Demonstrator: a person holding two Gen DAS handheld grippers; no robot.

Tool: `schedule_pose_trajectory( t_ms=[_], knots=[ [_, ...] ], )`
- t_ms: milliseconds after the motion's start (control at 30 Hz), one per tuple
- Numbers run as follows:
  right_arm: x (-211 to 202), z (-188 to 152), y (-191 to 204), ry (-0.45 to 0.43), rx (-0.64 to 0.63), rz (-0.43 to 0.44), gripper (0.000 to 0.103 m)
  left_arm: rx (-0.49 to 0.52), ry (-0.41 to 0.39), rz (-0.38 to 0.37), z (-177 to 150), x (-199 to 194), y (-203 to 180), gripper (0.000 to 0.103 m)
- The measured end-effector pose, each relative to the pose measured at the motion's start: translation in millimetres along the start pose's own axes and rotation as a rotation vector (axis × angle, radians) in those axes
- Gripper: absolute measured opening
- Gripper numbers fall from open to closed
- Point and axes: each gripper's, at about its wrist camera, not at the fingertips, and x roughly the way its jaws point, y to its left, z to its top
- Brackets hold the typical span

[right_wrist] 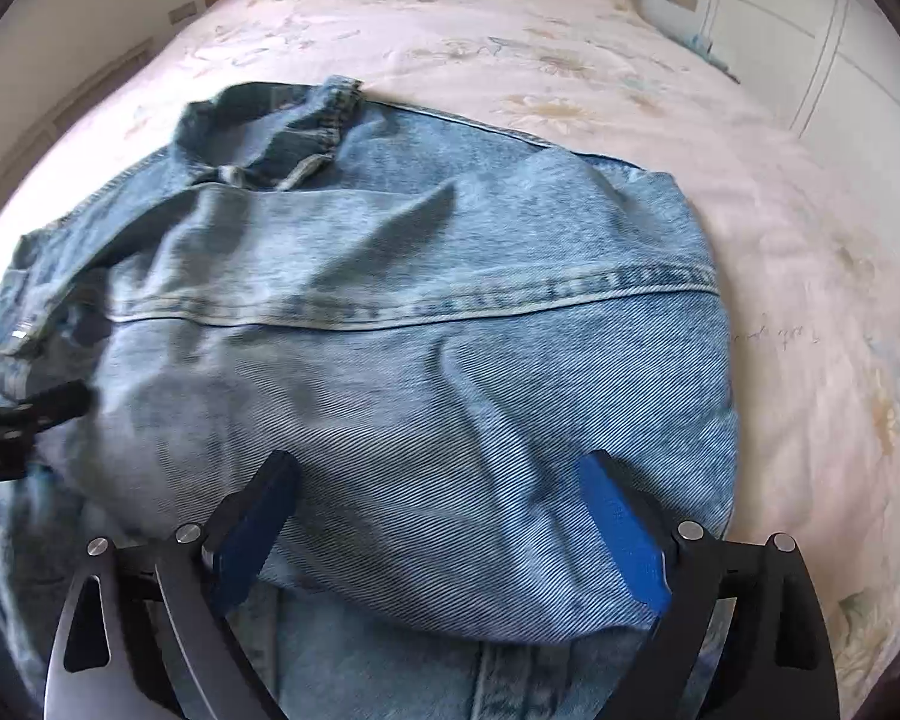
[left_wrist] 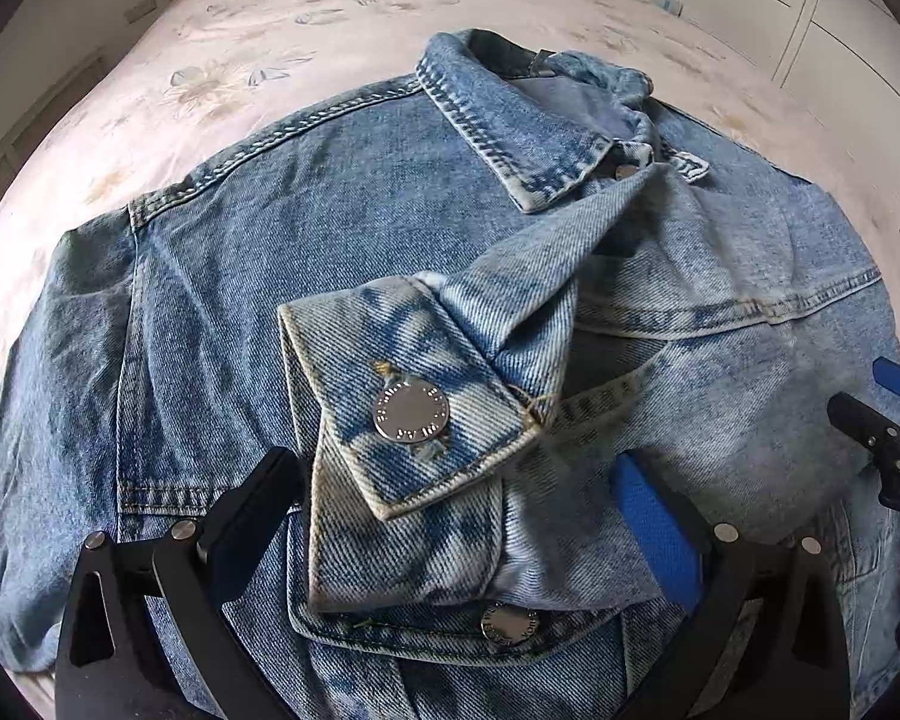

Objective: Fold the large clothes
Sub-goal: 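Open the right tool and smooth the folded side flat, then grasp the cuff of the other sleeve with the left tool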

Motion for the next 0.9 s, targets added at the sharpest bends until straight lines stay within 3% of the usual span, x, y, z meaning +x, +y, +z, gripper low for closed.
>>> schedule_pose_trajectory(
  t_ms=[67, 267, 400, 567, 700, 900],
  knots=[
    [6, 0, -3, 0.003, 0.022, 0.000, 0.102, -0.004, -0.005, 0.007, 1, 0, -1, 0.102],
    [7, -8, -5, -0.045, 0.019, 0.005, 0.102, -0.005, -0.046, -0.001, -1, 0, 1, 0.102],
    [-6, -10, -1, -0.065, 0.030, -0.010, 0.102, -0.031, -0.009, 0.002, -3, -13, 6, 0.102],
    [-42, -20, -1, -0.111, 0.033, 0.025, 0.102, -0.204, -0.005, -0.088, -17, -47, 43, 0.102],
    [-72, -31, -6, -0.151, 0.043, 0.053, 0.102, -0.351, -0.071, -0.042, -35, -85, 93, 0.102],
    [-90, -53, -12, -0.162, 0.086, 0.075, 0.102, -0.626, -0.157, 0.084, -79, -140, 193, 0.102]
  ],
)
